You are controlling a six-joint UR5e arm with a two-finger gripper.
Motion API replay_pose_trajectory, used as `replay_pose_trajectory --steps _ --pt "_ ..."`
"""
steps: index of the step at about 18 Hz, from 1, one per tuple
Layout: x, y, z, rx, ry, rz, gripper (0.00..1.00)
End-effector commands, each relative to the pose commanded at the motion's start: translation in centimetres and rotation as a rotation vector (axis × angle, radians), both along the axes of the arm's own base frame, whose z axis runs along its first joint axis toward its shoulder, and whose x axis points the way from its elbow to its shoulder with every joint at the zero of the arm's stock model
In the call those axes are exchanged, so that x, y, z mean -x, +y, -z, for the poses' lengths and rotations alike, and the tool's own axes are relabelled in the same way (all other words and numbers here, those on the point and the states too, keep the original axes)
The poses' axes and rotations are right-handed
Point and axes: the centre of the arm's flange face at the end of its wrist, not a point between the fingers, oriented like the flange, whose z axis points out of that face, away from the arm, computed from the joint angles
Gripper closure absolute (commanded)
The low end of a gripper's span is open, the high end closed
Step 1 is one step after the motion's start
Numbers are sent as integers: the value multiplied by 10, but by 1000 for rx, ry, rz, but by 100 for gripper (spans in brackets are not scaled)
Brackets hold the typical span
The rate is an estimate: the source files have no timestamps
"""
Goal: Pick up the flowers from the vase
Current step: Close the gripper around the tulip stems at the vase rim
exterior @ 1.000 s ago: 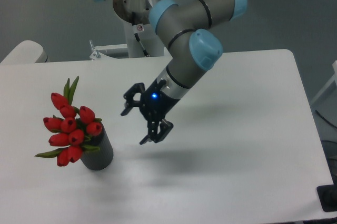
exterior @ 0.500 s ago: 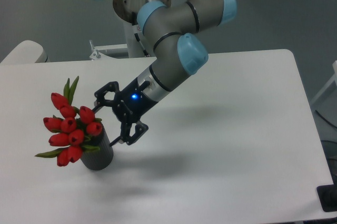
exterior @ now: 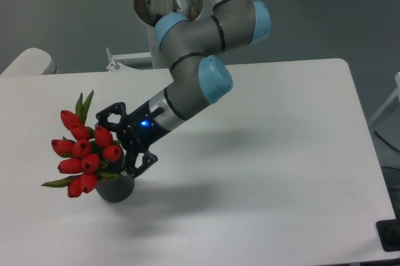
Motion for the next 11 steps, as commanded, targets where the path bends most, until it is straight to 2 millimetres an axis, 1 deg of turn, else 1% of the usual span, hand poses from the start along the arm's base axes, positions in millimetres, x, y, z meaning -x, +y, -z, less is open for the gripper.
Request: replay_pose_trajectory --steps 2,3,4,7,9,10,11 --pt "-1 1 3 -5 -10 1 0" --pt "-1 2 3 -8 -12 1 3" --pt "-1 2 3 -11 -15 1 13" --pt "6 0 0 -28 3 -1 54" --pt "8 0 -3 -33 9 -4 70" --pt "11 -1 -6 -37 13 -7 75" --pt "13 -1 -6 -39 14 -10 76"
